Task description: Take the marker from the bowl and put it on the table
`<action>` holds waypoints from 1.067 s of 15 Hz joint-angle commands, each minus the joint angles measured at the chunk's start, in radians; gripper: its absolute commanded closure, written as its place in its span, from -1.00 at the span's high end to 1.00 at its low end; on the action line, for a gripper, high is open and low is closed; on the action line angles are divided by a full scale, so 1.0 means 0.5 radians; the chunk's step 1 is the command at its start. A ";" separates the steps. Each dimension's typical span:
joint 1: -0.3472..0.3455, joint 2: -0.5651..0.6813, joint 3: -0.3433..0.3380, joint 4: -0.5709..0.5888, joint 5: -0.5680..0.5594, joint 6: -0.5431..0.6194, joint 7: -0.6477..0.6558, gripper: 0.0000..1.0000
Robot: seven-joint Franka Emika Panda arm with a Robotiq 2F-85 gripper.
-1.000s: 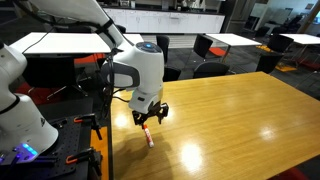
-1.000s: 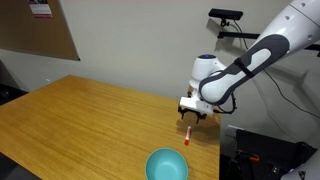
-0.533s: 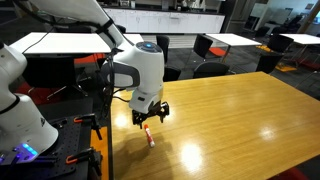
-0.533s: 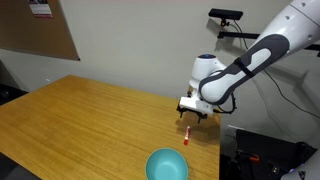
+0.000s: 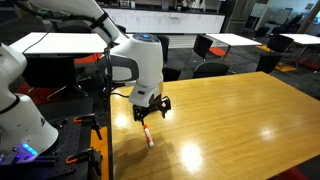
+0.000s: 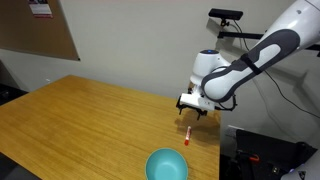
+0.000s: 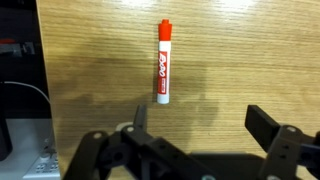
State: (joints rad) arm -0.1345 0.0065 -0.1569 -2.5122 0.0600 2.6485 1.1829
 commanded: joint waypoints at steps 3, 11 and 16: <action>-0.017 -0.305 0.057 -0.128 -0.220 -0.080 0.131 1.00; -0.082 -0.587 0.230 -0.218 -0.343 -0.165 0.228 1.00; -0.101 -0.570 0.279 -0.201 -0.303 -0.108 0.183 1.00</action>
State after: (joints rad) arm -0.1707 -0.2783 -0.0314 -2.6140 -0.1011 2.5968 1.2834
